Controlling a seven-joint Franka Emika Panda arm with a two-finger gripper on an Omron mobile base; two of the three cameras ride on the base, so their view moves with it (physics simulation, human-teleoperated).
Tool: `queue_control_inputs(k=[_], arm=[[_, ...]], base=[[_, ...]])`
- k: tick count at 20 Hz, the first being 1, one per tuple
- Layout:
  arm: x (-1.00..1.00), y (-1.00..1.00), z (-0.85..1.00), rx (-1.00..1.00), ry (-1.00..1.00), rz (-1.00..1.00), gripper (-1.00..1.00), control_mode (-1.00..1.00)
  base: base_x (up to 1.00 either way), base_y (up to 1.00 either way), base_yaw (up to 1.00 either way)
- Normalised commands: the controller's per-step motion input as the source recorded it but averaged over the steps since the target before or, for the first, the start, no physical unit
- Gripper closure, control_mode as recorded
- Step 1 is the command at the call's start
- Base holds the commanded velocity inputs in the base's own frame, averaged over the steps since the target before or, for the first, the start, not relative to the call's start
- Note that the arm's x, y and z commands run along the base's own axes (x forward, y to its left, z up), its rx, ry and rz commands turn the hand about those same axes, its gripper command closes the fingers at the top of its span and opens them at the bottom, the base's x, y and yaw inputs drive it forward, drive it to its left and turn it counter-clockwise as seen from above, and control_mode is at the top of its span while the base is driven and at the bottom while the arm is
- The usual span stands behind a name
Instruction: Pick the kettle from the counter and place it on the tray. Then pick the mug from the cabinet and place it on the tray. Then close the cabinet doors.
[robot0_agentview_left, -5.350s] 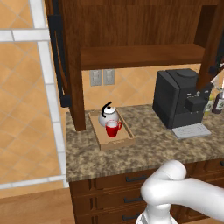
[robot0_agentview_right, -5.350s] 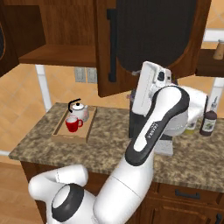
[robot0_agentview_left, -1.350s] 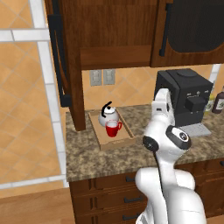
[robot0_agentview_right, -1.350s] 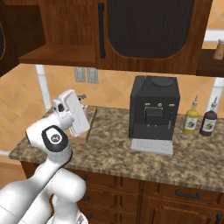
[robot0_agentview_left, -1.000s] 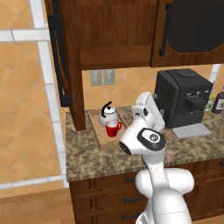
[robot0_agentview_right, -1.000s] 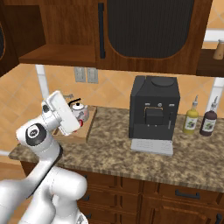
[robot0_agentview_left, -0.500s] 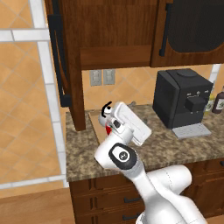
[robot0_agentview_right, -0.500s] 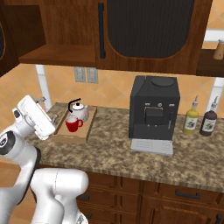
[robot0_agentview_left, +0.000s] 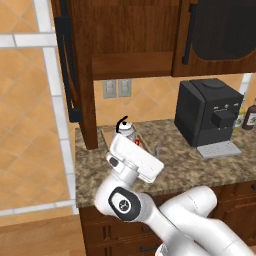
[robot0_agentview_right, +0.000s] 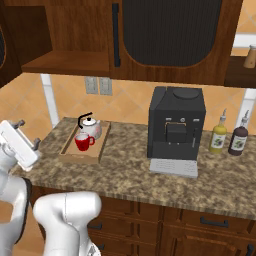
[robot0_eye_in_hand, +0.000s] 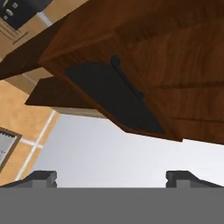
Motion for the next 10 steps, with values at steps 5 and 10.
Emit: queue_control_inputs(k=[5,10], arm=[[-0.31,0.66,0.07,-0.06,0.01,-0.12,-1.00,-1.00],[-0.05,0.70,0.01,-0.11,0.03,-0.08,-1.00,-1.00]], base=[[0.00,0.00,0.00],[0.00,0.00,0.00]])
